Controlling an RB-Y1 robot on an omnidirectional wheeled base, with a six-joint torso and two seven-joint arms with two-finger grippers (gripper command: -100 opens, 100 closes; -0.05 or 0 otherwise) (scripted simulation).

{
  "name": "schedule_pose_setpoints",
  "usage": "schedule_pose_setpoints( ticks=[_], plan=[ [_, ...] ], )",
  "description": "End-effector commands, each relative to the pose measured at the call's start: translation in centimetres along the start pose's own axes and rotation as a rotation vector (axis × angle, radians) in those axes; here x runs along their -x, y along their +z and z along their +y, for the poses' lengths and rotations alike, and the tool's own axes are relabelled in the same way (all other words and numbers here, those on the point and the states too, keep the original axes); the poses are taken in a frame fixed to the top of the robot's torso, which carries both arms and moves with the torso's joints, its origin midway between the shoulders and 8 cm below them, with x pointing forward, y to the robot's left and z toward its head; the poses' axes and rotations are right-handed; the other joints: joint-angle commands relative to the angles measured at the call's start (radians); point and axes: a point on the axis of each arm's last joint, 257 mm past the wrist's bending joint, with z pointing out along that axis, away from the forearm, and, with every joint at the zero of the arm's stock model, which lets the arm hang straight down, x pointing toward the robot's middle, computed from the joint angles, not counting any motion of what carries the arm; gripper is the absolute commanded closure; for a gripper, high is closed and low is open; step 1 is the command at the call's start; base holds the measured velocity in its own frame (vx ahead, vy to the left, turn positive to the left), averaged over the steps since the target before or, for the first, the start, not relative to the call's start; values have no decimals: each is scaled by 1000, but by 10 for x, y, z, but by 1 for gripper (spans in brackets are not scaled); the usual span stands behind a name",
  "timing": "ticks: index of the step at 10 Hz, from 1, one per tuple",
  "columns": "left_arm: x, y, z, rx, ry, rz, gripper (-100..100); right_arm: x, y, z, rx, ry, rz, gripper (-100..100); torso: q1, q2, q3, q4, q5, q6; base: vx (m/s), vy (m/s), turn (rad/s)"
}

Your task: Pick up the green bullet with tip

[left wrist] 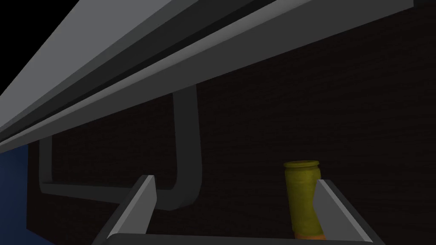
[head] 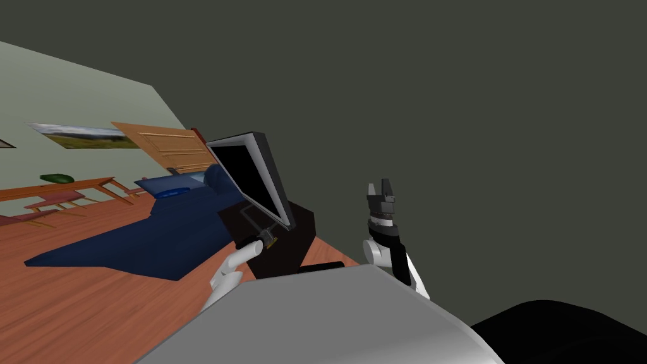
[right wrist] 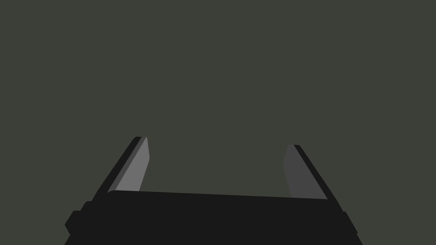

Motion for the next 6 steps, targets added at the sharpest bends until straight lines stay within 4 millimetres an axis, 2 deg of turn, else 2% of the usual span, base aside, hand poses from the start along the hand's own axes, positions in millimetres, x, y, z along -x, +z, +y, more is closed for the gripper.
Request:
schedule_pose_setpoints(
  ticks=[1, 6],
  plan=[
    [9, 6, 9, 58, -47, -23, -100, 0, 0, 0, 0, 0, 0, 0, 0, 0, 0, 0, 0, 0, 13, -14, 41],
    [29, 12, 34, 176, -132, -80, -100, 0, 0, 0, 0, 0, 0, 0, 0, 0, 0, 0, 0, 0, 16, -13, 21]
  ],
)
